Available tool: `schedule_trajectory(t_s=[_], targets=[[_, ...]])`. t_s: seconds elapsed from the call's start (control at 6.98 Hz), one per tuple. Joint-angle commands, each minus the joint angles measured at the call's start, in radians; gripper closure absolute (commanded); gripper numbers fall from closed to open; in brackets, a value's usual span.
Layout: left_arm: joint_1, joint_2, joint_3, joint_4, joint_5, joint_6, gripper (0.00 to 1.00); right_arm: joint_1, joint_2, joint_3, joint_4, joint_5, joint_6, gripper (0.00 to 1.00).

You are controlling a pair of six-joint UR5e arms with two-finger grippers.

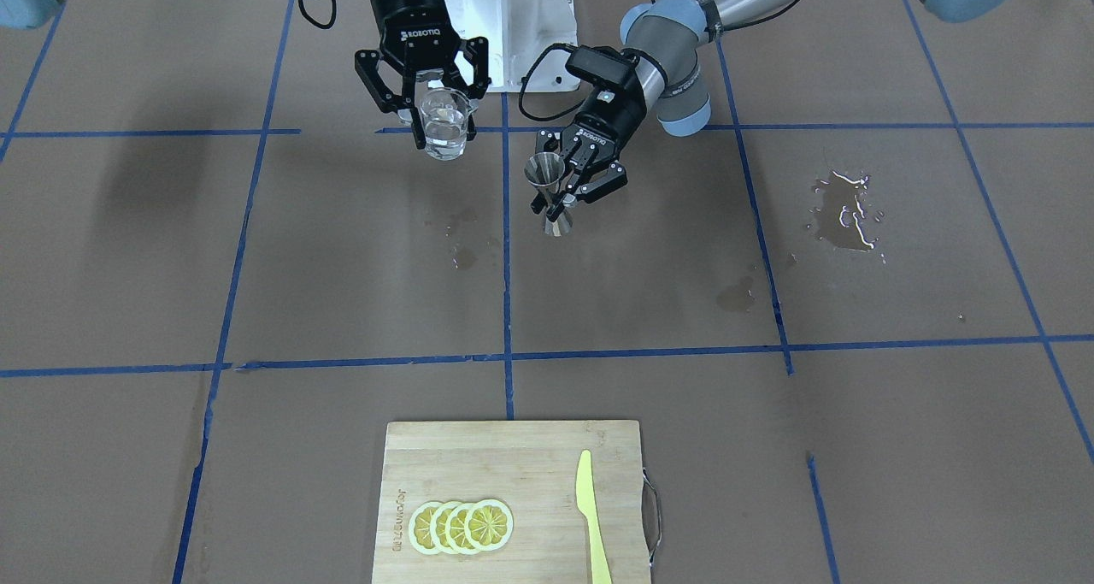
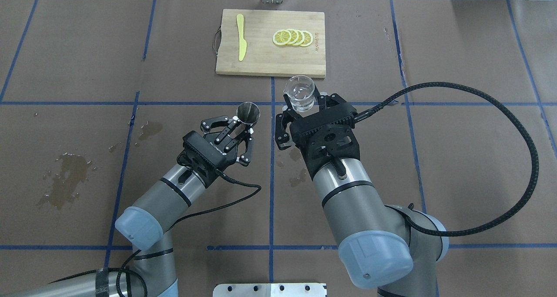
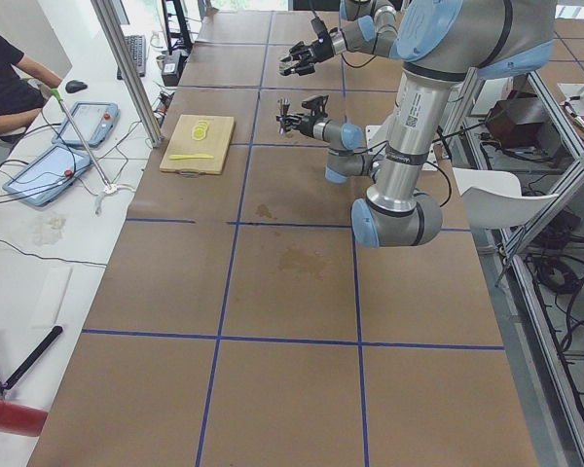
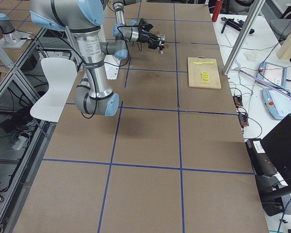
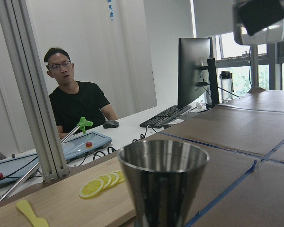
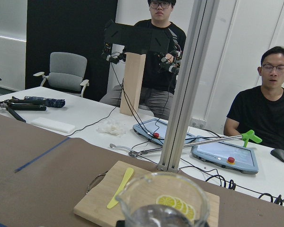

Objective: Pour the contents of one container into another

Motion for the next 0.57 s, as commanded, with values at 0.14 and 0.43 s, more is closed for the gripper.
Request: schedule_trajectory(t_s=[0.14,0.43], targets=[[0.002,-0.025,0.002,0.0,-0.006,0.009,1.0,-0.002,0.014,0.0,-0.085,0.003,-0.033,1.0],[0.003,-0.037,0.005,0.002,-0.006,0.009,1.0,-0.002,0.036,0.0,-0.163,0.005,-0.072,1.0]])
